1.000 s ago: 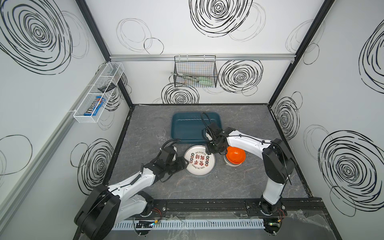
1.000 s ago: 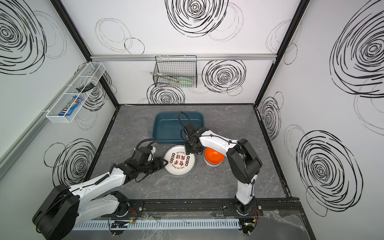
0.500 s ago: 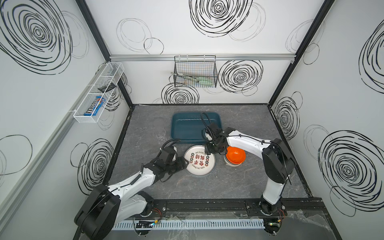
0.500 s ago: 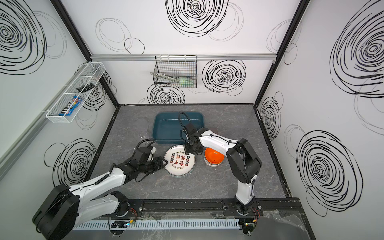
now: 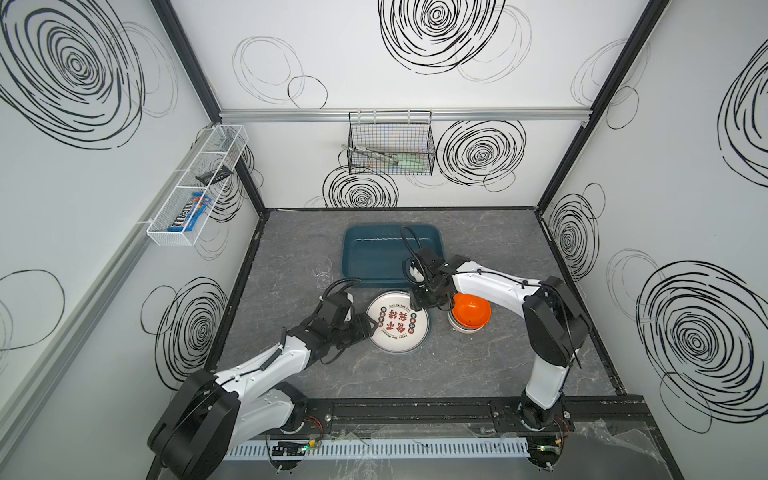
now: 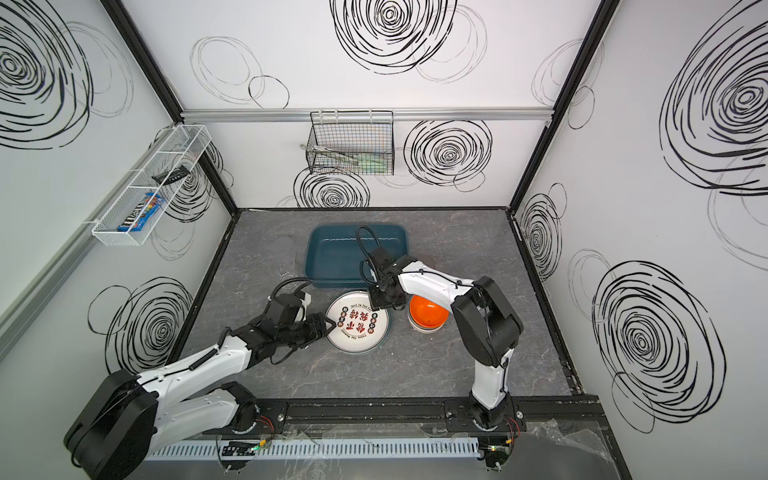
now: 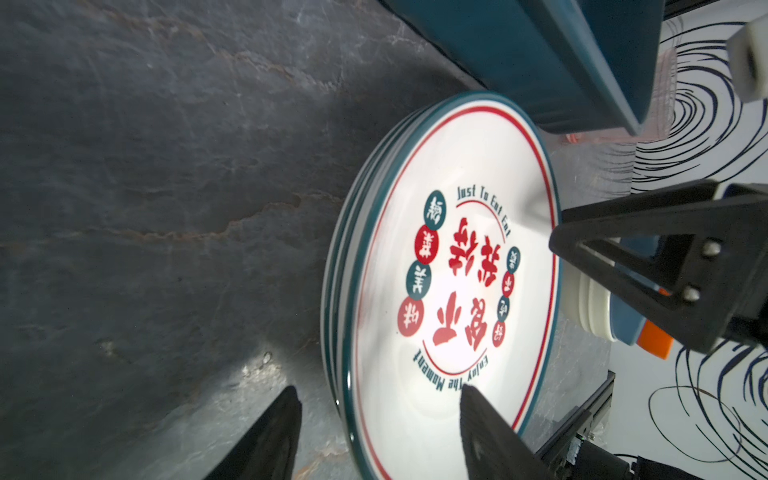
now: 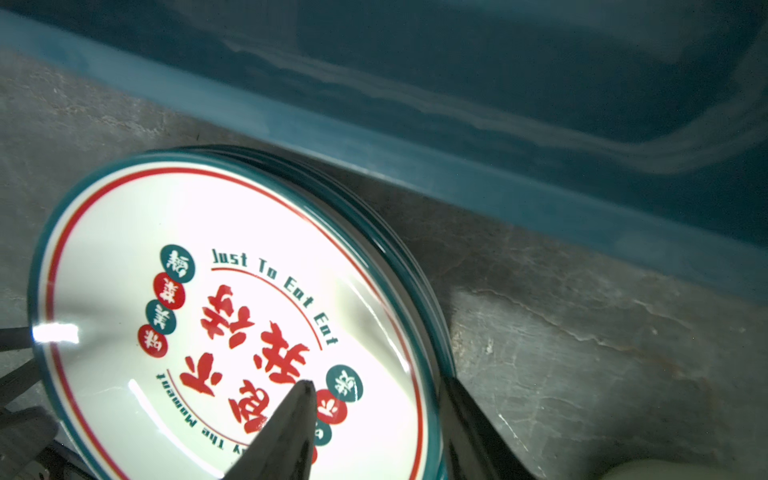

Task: Place the mixed dishes into the plastic bin
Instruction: 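Lower the right gripper onto the plate rim while the left gripper hovers, then pinch the top printed plate rim with the right gripper and tilt it up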

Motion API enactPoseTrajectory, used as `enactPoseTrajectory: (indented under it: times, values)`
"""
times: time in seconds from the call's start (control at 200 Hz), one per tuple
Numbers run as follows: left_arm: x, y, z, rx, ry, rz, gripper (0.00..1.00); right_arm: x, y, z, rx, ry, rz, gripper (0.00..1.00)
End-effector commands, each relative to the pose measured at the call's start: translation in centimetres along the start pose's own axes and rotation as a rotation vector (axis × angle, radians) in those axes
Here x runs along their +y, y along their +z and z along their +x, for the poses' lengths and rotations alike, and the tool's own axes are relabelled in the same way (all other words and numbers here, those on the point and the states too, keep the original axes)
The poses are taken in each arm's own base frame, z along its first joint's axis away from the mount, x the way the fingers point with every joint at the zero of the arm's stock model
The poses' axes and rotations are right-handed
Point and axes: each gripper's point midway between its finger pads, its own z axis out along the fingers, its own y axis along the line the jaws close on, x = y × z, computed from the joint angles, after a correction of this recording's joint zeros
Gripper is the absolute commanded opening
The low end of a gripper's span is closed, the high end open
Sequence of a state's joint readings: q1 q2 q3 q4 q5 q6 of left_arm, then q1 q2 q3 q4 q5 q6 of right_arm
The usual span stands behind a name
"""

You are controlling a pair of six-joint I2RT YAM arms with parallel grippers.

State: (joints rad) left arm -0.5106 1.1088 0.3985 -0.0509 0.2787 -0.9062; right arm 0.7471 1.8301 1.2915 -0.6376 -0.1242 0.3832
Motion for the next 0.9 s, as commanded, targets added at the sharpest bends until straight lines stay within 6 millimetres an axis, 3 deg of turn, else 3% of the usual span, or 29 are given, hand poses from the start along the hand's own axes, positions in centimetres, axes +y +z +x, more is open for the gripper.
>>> enactPoseTrajectory:
  times: [0.0, 0.535, 0.895]
  values:
    - [-0.2, -0.3, -0.4, -0.025, 0.009, 0.011, 0.64, 0.6, 0.9, 1.0, 0.037, -0.015, -0.021, 0.51]
    - [0.7, -1.4, -0.4, -0.049, -0.008, -0.006, 0.63, 2.0, 1.8, 1.8, 0.070, -0.040, -0.075, 0.37]
    - [1.3, -2.4, -0.4, -0.067, -0.024, -0.011, 0.48, 2.5, 2.1, 2.1, 0.084, -0.049, -0.093, 0.24]
